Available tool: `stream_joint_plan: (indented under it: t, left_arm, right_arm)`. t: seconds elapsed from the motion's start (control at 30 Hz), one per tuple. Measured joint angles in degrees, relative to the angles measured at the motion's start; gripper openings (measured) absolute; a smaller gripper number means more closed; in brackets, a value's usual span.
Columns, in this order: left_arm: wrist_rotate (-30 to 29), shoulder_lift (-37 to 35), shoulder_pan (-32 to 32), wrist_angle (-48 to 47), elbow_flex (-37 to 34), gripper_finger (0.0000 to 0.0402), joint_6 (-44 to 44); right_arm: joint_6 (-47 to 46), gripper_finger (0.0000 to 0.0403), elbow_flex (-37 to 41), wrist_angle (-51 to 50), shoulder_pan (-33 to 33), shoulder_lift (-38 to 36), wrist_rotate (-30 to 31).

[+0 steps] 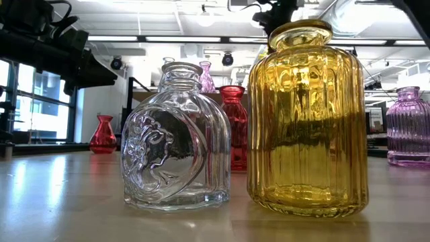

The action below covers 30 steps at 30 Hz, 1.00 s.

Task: Sort vases onto shelf
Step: Put the top yellow vase on the shelf

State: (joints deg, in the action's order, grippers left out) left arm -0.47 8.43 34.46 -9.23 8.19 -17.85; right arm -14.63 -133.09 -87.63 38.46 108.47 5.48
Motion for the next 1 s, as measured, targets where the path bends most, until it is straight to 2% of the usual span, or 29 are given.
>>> stream_joint_plan:
  t: [0.1, 0.47, 1.0]
  left_arm:
    - [0.0, 0.0, 0.0, 0.0, 0.0, 0.0101, 0.0]
    - [0.0, 0.0, 0.0, 0.0, 0.0, 0.0101, 0.0]
    - [0.0, 0.0, 0.0, 0.0, 0.0, 0.0101, 0.0]
  right_arm:
    - [3.2, 0.0016, -2.0, 0.1, -1.3, 2.1, -0.6]
    - [11.8, 0.0016, 0.8, 4.1, -4.3, 2.5, -1.9]
    - [14.3, 0.0016, 0.8, 5.6, -5.5, 7.0, -2.9]
